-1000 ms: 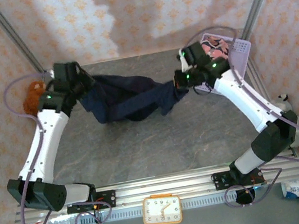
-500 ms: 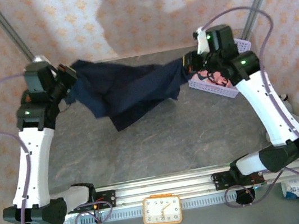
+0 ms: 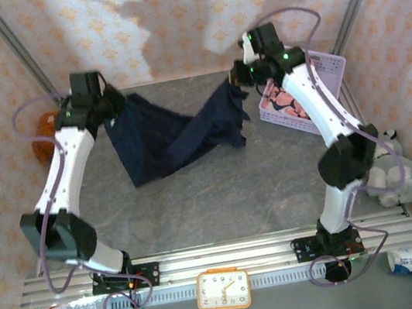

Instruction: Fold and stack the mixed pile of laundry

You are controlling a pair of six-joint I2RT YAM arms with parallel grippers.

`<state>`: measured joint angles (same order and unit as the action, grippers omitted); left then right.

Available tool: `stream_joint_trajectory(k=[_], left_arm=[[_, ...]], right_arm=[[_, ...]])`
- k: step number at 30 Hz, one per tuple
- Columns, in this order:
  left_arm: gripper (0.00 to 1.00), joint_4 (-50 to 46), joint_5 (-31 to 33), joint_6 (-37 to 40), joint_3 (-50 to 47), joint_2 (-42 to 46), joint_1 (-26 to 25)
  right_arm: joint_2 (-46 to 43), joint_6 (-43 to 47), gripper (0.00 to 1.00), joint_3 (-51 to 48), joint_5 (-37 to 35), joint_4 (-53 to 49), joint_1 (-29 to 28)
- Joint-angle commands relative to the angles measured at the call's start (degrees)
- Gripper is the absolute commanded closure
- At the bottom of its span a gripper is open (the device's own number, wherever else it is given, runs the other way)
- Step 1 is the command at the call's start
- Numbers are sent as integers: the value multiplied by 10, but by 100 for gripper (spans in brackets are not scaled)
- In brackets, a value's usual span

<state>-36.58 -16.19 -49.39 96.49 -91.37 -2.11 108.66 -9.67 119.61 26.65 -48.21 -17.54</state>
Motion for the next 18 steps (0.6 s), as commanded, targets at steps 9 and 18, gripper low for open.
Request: stream_joint_trajectory(k=[9,18], left_arm=[[100,-79,-59,47,462,-153,55],[100,-54,-49,76,129,-5,60]], right_arm=[[50,27,100,332,33,14,33],[-142,28,100,-103,121,44,33]])
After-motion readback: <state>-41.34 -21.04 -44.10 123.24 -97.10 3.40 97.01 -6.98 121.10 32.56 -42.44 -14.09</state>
